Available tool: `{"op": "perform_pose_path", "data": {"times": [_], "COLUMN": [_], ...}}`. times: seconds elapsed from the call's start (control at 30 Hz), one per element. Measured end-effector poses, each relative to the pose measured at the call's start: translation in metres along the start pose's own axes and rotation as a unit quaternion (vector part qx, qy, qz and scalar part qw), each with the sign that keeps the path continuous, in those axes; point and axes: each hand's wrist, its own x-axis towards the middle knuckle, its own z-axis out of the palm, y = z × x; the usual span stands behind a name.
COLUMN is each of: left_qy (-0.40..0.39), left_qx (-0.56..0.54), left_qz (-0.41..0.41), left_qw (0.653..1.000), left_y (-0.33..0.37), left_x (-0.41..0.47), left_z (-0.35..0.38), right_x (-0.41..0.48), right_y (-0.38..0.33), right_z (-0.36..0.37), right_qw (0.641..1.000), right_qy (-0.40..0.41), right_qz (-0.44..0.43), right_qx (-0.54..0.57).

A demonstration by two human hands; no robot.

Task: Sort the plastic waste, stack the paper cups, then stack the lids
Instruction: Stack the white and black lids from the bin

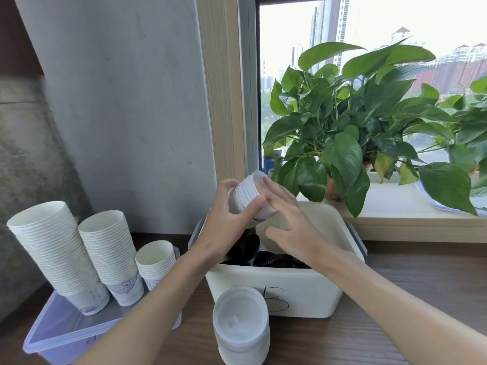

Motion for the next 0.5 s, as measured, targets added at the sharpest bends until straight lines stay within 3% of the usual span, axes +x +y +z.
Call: {"op": "perform_pose_path", "data": {"times": [0.13,0.27,0.43,0.5], "left_qy": [0.019,0.020,-0.020,-0.028], "left_qx": [-0.024,-0.014,-0.018,-0.001], "left_qz": [-0.001,-0.012,0.006,0.023], "left_qw": [1.000,1.000,1.000,0.999], "left_y": [0.004,0.000,-0.003,-0.005], "left_x": [-0.001,0.002,0.004,0.005], "left_z": [0.002,0.001,0.000,0.001], "right_x": [0.000,0.005,0.013,0.015], "right_y": [-0.001,-0.005,0.003,0.001], "right_z": [0.002,-0.007,-0.003,0.001], "right_qw": [0.998,0.979,0.931,0.915], "right_qy": [0.022,0.122,0.067,0.057], "right_qz": [-0.003,0.040,0.155,0.165], "right_qx": [0.065,0.160,0.323,0.364]}}
